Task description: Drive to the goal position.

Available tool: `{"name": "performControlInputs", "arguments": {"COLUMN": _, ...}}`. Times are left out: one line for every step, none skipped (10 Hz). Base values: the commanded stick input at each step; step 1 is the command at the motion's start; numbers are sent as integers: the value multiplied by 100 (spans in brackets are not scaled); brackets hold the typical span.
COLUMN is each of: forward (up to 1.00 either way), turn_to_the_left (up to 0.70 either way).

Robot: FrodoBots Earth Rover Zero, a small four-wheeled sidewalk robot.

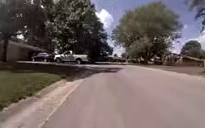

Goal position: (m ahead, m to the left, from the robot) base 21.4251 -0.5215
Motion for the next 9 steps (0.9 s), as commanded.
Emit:
{"name": "performControlInputs", "arguments": {"forward": 100, "turn_to_the_left": 2}}
{"name": "performControlInputs", "arguments": {"forward": 100, "turn_to_the_left": 2}}
{"name": "performControlInputs", "arguments": {"forward": 100, "turn_to_the_left": 2}}
{"name": "performControlInputs", "arguments": {"forward": 100, "turn_to_the_left": 2}}
{"name": "performControlInputs", "arguments": {"forward": 100, "turn_to_the_left": 2}}
{"name": "performControlInputs", "arguments": {"forward": 100, "turn_to_the_left": 2}}
{"name": "performControlInputs", "arguments": {"forward": 100, "turn_to_the_left": 2}}
{"name": "performControlInputs", "arguments": {"forward": 100, "turn_to_the_left": 2}}
{"name": "performControlInputs", "arguments": {"forward": 100, "turn_to_the_left": 2}}
